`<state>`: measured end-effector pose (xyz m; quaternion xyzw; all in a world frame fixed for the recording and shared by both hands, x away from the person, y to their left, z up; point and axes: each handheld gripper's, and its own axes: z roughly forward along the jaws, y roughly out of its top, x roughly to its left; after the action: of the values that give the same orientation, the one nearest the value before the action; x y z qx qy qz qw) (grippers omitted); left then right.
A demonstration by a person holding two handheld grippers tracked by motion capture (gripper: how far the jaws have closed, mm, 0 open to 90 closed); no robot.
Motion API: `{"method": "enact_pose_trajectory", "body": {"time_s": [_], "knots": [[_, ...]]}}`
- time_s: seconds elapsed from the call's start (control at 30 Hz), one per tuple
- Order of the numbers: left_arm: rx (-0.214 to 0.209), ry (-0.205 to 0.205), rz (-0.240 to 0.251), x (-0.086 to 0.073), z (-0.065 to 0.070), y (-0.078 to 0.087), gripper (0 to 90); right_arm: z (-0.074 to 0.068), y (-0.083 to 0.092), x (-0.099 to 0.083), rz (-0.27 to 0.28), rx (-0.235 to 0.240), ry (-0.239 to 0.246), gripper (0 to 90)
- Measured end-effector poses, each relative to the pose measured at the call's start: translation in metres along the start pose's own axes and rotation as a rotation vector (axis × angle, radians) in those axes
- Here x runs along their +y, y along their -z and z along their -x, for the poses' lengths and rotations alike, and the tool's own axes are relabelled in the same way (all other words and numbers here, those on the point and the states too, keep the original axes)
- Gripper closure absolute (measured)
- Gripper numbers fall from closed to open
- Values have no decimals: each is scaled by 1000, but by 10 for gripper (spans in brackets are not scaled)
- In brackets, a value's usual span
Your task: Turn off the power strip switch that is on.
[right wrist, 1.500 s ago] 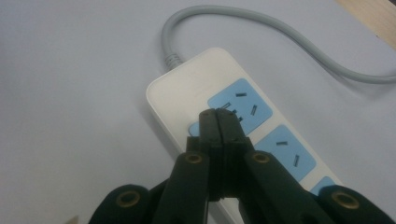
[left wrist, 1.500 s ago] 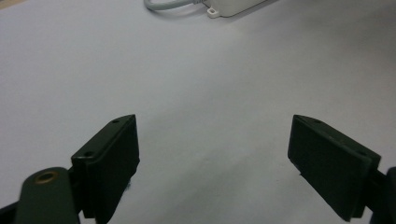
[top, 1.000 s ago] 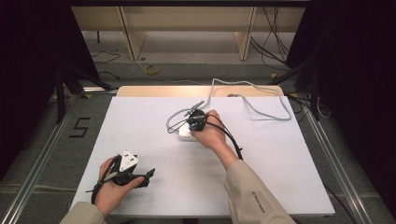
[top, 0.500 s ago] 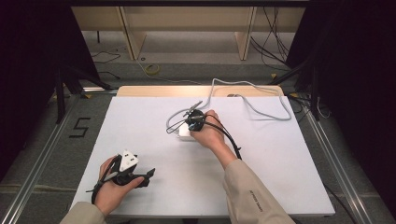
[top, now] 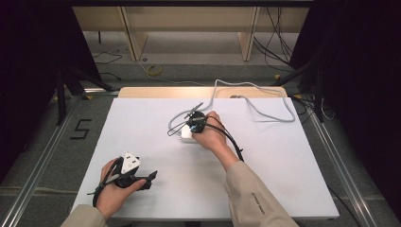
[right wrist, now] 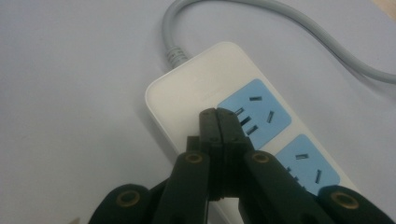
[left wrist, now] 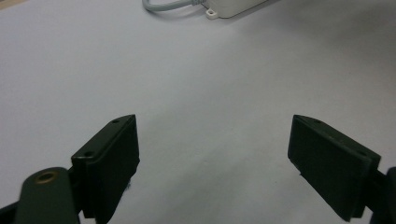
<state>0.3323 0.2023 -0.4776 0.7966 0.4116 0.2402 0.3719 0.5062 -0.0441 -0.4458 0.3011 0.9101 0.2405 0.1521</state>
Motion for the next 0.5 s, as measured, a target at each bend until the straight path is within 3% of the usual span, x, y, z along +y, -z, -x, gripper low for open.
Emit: {"method": "enact_pose_trajectory", "body": {"time_s": [0.1, 0.2, 0.5], "knots": [[0, 0, -1, 0, 0, 0, 163, -2, 0, 0, 0, -7, -3, 900], [0, 0, -2, 0, 0, 0, 163, -4, 0, 0, 0, -30, 32, 900], [0, 2, -2, 0, 0, 0, 163, -3, 0, -1, 2, -21, 3, 900]]}}
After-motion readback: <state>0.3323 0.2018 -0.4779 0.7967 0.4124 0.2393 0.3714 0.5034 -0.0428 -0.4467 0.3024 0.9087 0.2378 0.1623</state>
